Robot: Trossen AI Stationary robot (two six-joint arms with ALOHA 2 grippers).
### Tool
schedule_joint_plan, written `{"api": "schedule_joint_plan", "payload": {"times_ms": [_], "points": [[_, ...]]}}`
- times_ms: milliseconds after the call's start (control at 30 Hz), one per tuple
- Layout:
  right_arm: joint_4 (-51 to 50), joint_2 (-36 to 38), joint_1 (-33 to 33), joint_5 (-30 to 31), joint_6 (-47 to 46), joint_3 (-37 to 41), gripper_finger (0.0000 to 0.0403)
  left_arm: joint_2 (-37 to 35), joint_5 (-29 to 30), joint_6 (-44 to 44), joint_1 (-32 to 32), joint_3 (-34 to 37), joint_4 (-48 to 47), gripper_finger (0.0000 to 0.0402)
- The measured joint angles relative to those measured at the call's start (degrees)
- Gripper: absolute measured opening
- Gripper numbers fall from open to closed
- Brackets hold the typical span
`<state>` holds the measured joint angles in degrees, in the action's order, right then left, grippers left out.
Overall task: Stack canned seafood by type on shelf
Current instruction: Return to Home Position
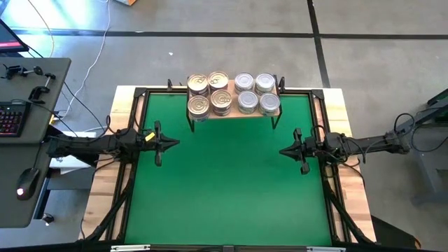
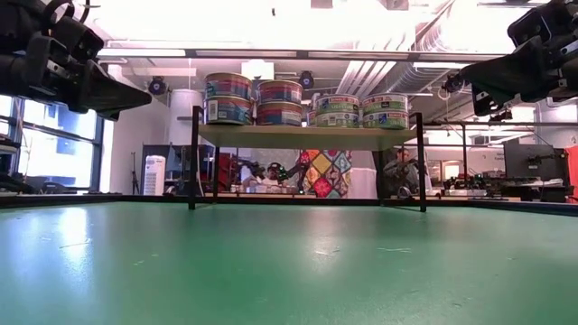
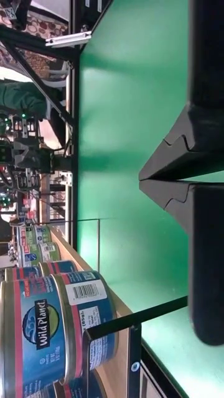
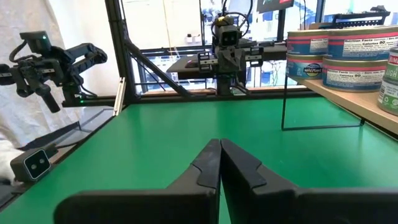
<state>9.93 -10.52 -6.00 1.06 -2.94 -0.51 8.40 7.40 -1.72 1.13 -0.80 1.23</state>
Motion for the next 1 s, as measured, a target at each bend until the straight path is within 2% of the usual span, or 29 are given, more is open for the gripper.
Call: {"api": "schedule_joint_plan", "payload": {"times_ms": [1000], "points": [[-1.6, 0.0, 0.9, 0.0, 0.0, 0.0, 0.0005, 0.0, 0.1, 0.0, 0.0, 0.0, 0.0, 0.0001]]}}
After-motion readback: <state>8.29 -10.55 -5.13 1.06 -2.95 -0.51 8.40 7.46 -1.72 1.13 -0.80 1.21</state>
